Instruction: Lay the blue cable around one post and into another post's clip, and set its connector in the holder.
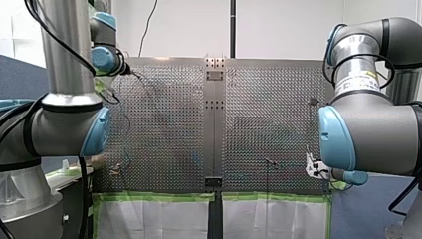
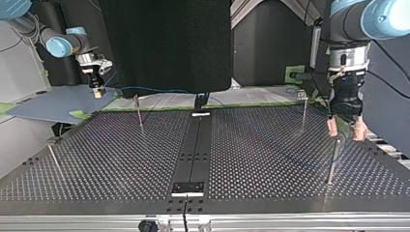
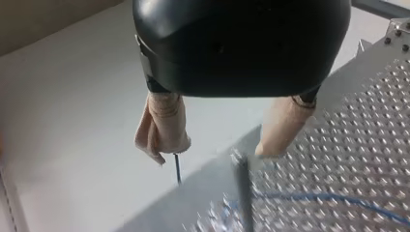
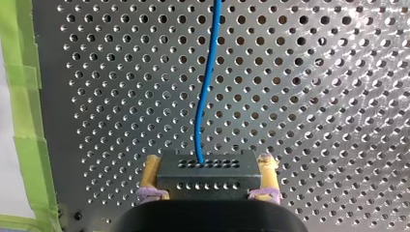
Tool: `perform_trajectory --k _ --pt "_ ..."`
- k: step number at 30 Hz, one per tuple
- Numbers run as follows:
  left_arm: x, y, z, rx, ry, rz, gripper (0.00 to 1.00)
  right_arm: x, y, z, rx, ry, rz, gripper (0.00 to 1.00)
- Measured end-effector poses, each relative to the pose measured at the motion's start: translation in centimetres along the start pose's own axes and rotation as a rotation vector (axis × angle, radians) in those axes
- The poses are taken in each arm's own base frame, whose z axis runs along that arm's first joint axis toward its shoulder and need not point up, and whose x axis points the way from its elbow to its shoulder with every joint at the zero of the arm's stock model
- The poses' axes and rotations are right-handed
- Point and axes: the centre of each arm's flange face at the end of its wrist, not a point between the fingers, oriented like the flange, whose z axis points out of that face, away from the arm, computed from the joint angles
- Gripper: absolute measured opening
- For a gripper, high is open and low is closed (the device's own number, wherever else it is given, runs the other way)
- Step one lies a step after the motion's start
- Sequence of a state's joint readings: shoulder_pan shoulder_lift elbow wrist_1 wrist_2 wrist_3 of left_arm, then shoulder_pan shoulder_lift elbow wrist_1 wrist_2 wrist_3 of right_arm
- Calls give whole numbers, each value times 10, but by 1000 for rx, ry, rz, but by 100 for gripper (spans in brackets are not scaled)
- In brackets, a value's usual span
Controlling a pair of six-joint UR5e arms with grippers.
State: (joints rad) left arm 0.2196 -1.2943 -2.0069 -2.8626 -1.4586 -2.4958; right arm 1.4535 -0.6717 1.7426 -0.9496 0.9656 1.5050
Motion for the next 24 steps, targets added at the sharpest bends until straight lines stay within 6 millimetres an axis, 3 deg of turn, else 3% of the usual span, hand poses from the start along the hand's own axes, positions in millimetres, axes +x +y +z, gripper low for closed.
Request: perform_trajectory --k 7,12,24 --pt "-33 -38 -11 19 -74 72 100 0 -1 1 5 3 3 0" --pt "-48 -52 -10 -7 -110 117 100 1 -3 1 8 5 4 0" --pt "-33 -68 12 -105 -57 219 100 1 -6 3 14 7 4 0"
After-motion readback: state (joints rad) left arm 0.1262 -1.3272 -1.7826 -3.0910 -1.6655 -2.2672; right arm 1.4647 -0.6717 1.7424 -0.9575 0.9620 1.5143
